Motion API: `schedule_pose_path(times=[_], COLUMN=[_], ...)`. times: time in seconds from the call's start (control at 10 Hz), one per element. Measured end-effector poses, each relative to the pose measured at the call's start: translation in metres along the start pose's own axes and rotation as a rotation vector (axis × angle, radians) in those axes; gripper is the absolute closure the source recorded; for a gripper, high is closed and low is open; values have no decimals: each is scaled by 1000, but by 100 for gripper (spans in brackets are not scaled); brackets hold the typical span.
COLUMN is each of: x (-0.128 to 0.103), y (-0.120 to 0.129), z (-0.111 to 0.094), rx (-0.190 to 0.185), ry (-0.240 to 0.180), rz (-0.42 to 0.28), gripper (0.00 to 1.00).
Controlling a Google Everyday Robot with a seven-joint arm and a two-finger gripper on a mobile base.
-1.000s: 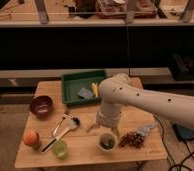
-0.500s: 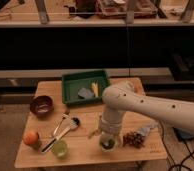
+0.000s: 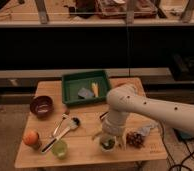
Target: Place pepper in purple bowl
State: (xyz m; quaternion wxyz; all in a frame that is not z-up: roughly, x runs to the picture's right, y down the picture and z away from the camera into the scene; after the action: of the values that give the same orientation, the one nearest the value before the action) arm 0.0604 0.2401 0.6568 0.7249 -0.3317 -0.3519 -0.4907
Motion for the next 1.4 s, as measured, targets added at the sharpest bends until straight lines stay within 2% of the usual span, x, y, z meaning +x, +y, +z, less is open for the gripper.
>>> schedule_pose_path(times=[0.1, 0.3, 0.5, 1.2, 1.3, 1.4], x=[1, 2, 3, 5, 6, 8], y=[1, 1, 2, 9, 11, 14], z=[1, 3, 4, 5, 5, 5], rx=[-2, -5, -6, -6, -9, -12], ry=[-3, -7, -14, -17, -16, -14], rz=[5, 8, 12, 27, 35, 45], gripper=[22, 38, 46, 46, 47, 55])
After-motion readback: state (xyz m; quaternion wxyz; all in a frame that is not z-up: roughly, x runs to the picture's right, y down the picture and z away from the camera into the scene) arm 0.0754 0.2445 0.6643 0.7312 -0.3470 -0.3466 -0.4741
